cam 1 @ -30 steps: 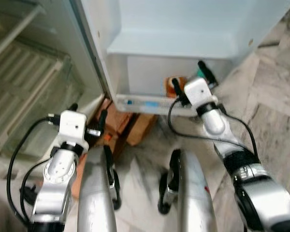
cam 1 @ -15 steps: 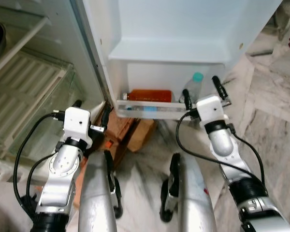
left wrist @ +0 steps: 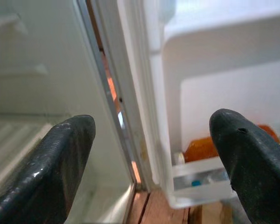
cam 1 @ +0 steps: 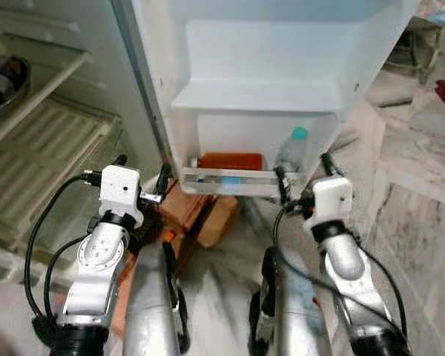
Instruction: Restocking fridge
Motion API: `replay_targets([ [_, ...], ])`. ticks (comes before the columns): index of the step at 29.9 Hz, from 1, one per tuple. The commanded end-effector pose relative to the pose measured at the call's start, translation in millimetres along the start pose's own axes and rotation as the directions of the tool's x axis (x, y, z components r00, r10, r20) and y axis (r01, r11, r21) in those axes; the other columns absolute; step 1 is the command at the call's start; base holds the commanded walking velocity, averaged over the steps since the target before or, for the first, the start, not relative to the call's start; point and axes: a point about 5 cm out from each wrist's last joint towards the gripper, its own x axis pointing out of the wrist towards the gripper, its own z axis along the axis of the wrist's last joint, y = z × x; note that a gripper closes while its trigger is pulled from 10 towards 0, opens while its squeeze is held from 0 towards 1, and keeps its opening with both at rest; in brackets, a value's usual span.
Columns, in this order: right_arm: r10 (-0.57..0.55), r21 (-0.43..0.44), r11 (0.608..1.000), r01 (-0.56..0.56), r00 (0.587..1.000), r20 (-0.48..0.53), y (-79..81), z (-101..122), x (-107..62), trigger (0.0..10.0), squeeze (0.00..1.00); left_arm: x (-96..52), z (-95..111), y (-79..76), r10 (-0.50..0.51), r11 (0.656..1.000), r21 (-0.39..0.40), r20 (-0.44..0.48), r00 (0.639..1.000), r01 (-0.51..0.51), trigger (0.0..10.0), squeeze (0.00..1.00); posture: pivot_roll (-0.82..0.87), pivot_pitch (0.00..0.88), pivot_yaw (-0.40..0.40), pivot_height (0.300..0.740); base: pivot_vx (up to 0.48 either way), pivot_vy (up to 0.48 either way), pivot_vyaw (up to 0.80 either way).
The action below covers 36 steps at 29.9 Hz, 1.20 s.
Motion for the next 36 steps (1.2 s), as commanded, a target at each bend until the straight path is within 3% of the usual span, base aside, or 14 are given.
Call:
replay_targets([
  [1, 0.008, 0.011, 1.0, -0.008, 1.0, 0.007, 0.7, 4.6, -1.7, 10.0, 0.0, -3.9, -5.4, -1.1, -0.001, 1.0, -0.006, -0.019, 1.0, 0.001, 10.0, 0.0, 0.01, 0.046, 0.029, 0.561, 0.0, 0.0, 0.0],
  [7, -0.117, -0.003, 0.993, 0.117, 0.993, -0.023, -0.1, 5.8, -2.2, 10.0, 0.0, -2.1, -4.6, -10.0, -0.025, 1.0, -0.008, 0.009, 1.0, 0.025, 10.0, 0.0, 0.0, 0.0, 0.034, 0.561, 0.0, 0.0, 0.0],
  [9, -0.149, 0.093, 0.984, 0.151, 0.988, -0.029, -0.2, 7.3, -1.4, 10.0, 0.0, 2.5, -2.7, -12.9, -0.029, 0.999, -0.014, 0.02, 0.999, 0.029, 10.0, 0.0, -0.01, 0.0, 0.035, 0.561, 0.0, 0.0, 0.0],
  [11, -0.163, 0.134, 0.977, 0.165, 0.986, -0.031, 0.1, 9.1, 0.5, 10.0, 0.0, 5.5, -1.0, -15.0, -0.035, 0.999, -0.015, 0.027, 0.999, 0.035, 10.0, 0.0, -0.02, 0.0, 0.034, 0.575, 0.0, 0.0, 0.0],
  [22, -0.183, 0.092, 0.977, 0.191, 0.979, -0.085, -7.0, 0.1, -6.5, 10.0, 0.0, 5.7, -9.4, -13.0, -0.029, 1.0, -0.006, 0.012, 0.999, 0.029, 10.0, 0.0, -0.03, 0.0, 0.031, 0.632, 0.0, 0.0, 0.0],
  [36, -0.162, 0.094, 0.981, 0.167, 0.985, -0.066, -6.2, -0.4, 19.3, 10.0, 0.0, 20.7, -1.7, -11.8, -0.011, 1.0, 0.012, 0.058, 0.998, 0.01, 10.0, 0.0, 0.02, 0.0, 0.023, 0.723, 0.0, 0.0, 0.0],
])
